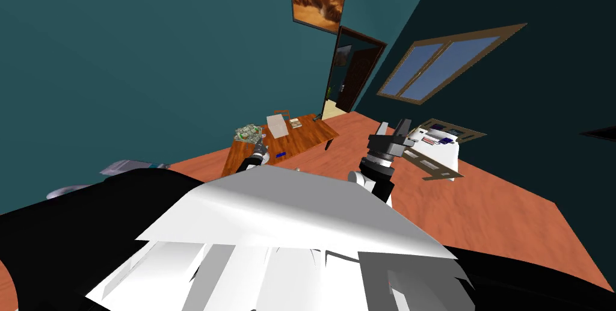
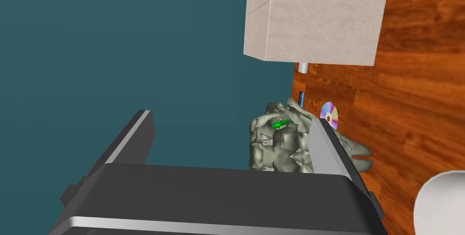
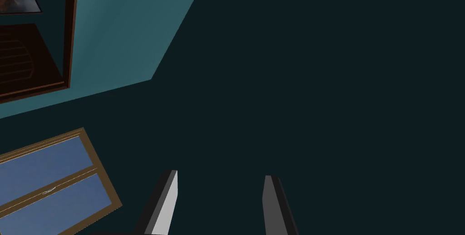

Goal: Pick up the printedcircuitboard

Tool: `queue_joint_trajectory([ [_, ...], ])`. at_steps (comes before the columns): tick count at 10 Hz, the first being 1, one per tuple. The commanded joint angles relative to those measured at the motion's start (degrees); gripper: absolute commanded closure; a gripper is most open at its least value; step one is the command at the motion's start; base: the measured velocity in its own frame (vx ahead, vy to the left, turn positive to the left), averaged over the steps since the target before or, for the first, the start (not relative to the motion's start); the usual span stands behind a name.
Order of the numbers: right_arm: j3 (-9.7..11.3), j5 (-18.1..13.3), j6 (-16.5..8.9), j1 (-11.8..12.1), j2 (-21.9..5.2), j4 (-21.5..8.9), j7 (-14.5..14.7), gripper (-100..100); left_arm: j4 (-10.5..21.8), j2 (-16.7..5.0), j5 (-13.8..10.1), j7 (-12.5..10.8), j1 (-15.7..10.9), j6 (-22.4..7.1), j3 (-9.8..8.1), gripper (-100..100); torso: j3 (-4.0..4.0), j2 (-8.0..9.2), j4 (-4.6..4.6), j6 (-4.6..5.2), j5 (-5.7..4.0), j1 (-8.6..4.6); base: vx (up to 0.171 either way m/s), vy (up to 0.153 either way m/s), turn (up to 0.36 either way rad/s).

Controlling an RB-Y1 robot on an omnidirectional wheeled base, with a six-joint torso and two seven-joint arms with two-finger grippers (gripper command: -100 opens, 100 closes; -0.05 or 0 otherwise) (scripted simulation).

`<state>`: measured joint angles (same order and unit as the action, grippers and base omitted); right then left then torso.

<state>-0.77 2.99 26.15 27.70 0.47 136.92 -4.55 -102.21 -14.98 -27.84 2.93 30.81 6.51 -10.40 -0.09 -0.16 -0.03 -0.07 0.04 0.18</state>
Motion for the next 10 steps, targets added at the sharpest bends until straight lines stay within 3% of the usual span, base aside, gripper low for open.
queue_joint_trajectory([
  [1, 0.0, 0.0, 0.0, 0.0, 0.0, 0.0, 0.0, 0, 2.69, -0.21, -2.64, -0.14, 0.39, -2.86, -0.94, -100, 0.0, 0.0, 0.0, 0.0, 0.0, 0.0, 0.002, 0.038, -0.368],
  [2, 0.01, 0.0, 0.0, -0.01, 0.0, 0.0, 0.0, 0, 2.69, -0.21, -2.64, -0.14, 0.39, -3.07, -0.94, -100, 0.0, 0.0, 0.0, 0.06, 0.01, 0.02, -0.001, 0.036, -0.183],
  [3, 0.0, 0.0, 0.0, 0.0, 0.0, 0.0, 0.0, 0, 5.23, -0.57, -5.01, -0.32, 0.73, -5.11, -1.7, -100, -0.01, -0.01, 0.0, 0.0, 0.0, 0.0, 0.005, 0.026, -0.337],
  [4, 0.01, 0.0, 0.0, -0.01, 0.0, 0.0, 0.0, 0, 5.45, -0.57, -5.01, -0.32, 0.73, -5.36, -1.7, -100, -0.01, -0.02, 0.0, 0.05, -0.01, -0.02, 0.005, 0.031, -0.178],
  [5, 0.0, 0.0, 0.0, 0.0, 0.0, 0.0, 0.0, 0, 7.19, -0.89, -7.38, -0.47, 1.07, -7.63, -2.47, -100, -0.02, -0.04, -0.01, 0.0, 0.0, -0.01, 0.011, 0.028, -0.37],
  [6, 0.01, 0.0, 0.0, -0.01, 0.0, 0.0, 0.0, 0, 8.32, -0.89, -7.38, -0.47, 1.07, -7.63, -2.47, -100, -0.03, -0.06, -0.01, 0.05, 0.0, 0.0, 0.013, 0.035, -0.193],
  [7, 0.0, 0.0, 0.0, 0.01, 0.0, 0.0, 0.0, 0, 10.57, -1.17, -9.73, -0.6, 1.41, -9.59, -3.25, -100, -0.04, -0.08, -0.02, -0.01, 0.0, -0.01, 0.017, 0.037, -0.321],
  [8, 0.0, 0.0, 0.0, 0.0, 0.0, 0.0, 0.0, 0, 11.3, -1.17, -9.73, -0.6, 1.41, -9.86, -3.25, -100, -0.06, -0.1, -0.02, 0.04, 0.01, 0.01, 0.015, 0.031, -0.22],
  [9, 0.0, 0.0, 0.0, 0.01, 0.0, 0.0, 0.0, 0, 13.69, -1.4, -11.96, -0.69, 1.74, -12.04, -4.04, -100, -0.06, -0.1, -0.02, -0.01, 0.0, -0.01, 0.021, 0.021, -0.39],
  [10, 0.0, 0.0, 0.0, 0.0, 0.0, 0.0, 0.0, 0, 14.37, -1.4, -12.07, -0.69, 1.74, -12.04, -4.04, -100, -0.07, -0.12, -0.02, 0.04, 0.0, -0.02, 0.018, 0.031, -0.183],
])
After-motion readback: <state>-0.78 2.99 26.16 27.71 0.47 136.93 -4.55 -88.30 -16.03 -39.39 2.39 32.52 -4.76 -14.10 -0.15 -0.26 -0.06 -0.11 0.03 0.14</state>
